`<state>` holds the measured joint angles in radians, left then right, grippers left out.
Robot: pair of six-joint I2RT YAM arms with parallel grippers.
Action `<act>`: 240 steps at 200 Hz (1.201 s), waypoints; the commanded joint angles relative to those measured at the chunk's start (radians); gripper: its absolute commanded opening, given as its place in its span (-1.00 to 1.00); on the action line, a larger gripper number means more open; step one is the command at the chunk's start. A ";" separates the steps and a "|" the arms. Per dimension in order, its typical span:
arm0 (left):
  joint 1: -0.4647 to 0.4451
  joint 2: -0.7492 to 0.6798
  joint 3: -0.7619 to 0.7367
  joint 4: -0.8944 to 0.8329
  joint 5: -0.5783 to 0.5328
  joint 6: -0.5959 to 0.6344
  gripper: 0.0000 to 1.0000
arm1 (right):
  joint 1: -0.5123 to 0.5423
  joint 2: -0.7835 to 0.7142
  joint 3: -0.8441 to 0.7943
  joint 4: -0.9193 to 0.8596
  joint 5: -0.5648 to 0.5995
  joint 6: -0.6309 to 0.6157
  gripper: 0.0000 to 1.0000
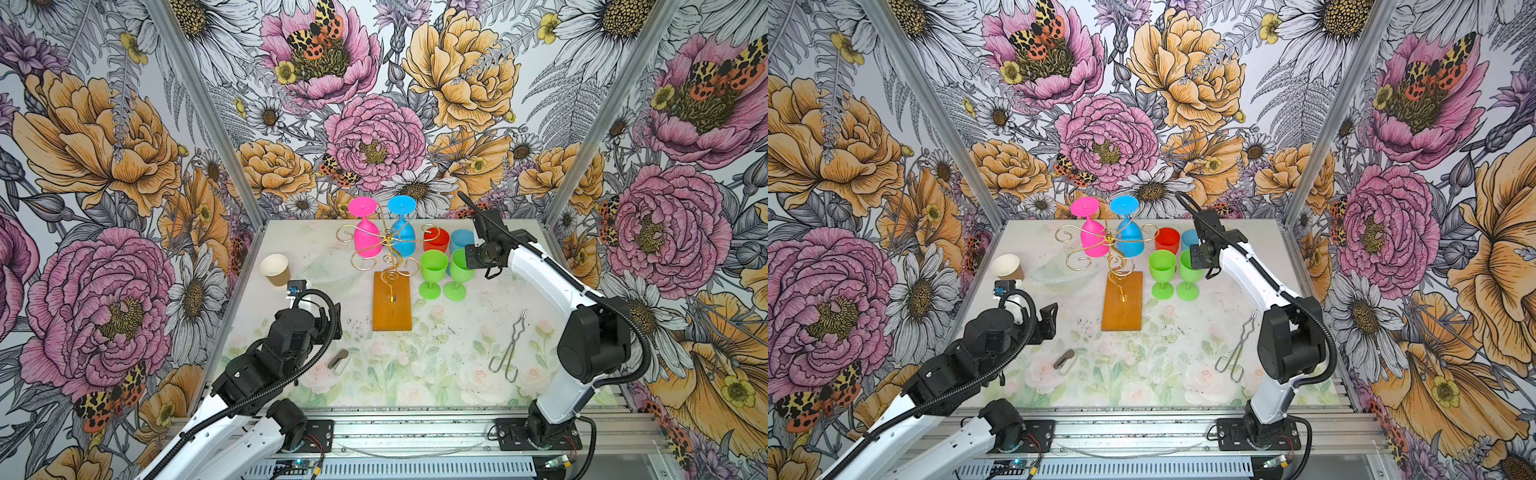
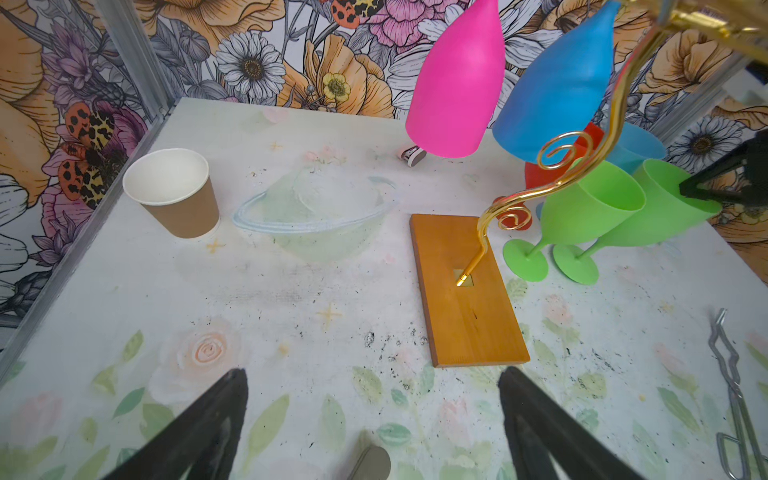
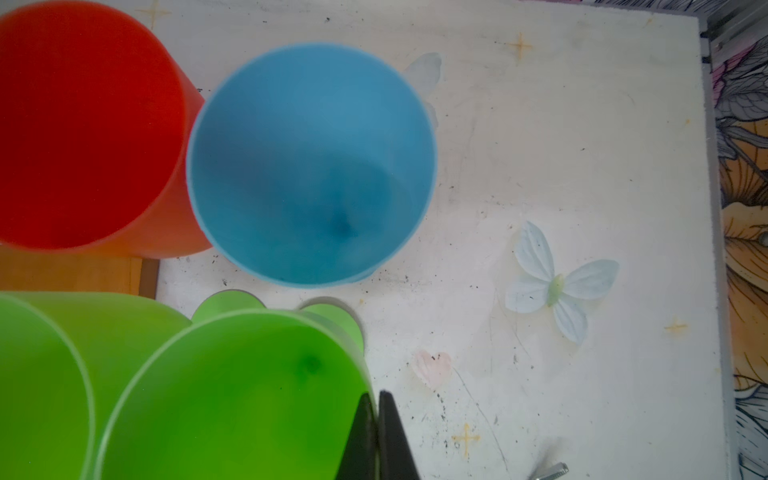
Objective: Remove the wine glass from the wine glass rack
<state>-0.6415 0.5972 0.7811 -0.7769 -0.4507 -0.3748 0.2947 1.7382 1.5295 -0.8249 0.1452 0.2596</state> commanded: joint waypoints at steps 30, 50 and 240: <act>0.153 0.048 0.017 -0.001 0.178 0.065 0.94 | -0.007 0.023 0.031 0.034 -0.017 -0.011 -0.97; 0.221 0.055 0.010 0.019 0.225 0.086 0.96 | -0.006 0.024 0.031 0.036 -0.027 -0.011 -0.86; 0.454 0.040 -0.032 0.069 0.476 0.123 0.98 | -0.100 -0.092 0.253 0.039 -0.493 0.058 0.29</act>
<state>-0.2020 0.6487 0.7681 -0.7502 -0.0105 -0.2687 0.2085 1.5944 1.6909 -0.8135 -0.1478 0.2764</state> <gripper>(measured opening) 0.987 0.645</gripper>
